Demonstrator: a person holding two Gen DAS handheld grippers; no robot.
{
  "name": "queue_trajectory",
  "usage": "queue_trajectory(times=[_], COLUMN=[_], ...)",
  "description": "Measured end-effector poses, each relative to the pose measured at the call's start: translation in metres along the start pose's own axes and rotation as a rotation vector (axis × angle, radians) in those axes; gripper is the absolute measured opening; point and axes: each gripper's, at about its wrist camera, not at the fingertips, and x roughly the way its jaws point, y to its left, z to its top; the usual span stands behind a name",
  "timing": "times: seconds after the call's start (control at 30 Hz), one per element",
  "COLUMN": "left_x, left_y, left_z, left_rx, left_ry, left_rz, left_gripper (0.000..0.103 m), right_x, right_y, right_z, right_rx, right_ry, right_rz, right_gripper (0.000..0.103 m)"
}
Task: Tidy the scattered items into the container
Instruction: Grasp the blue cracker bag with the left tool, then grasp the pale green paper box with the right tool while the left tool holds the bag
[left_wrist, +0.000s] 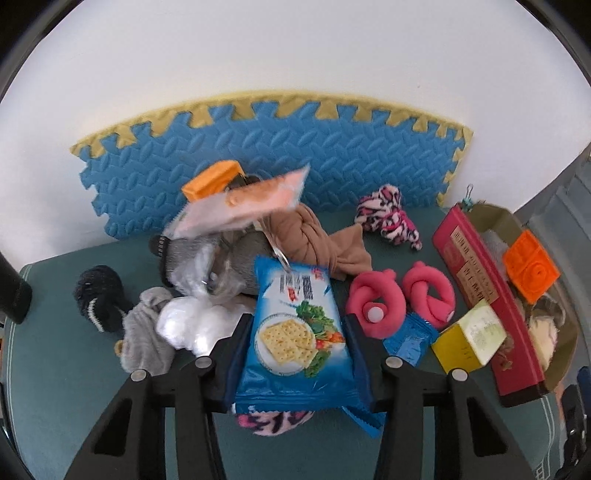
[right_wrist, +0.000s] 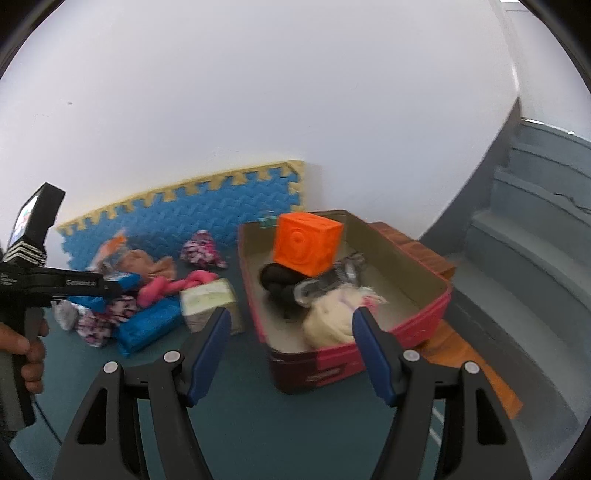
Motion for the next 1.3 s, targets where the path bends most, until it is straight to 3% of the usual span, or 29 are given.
queue_trajectory(times=[0.2,0.43,0.57,0.9,1.3], left_x=[-0.030,-0.057,-0.066,-0.076,-0.078], left_y=[0.010,0.025,0.031,0.035,0.045], left_z=[-0.007,-0.015,-0.020,-0.033,-0.043], left_rx=[-0.028,-0.052,-0.064,-0.074,-0.103], left_ry=[-0.037,-0.064,-0.070,-0.063,-0.050], left_rz=[-0.040,-0.068,-0.082,-0.115,-0.118], left_gripper=[0.050,0.050,0.050,0.050,0.050], right_x=[0.012,0.058,0.079,0.107,0.099], right_y=[0.022,0.033,0.041,0.072,0.070], right_z=[0.007,0.012,0.012,0.013,0.015], right_rx=[-0.035,0.020,0.006,-0.166,-0.131], right_ry=[0.056,0.175,0.207,0.190,0.271], right_rz=[0.173,0.241,0.233,0.099,0.246], right_gripper=[0.072,0.072,0.072,0.077,0.079])
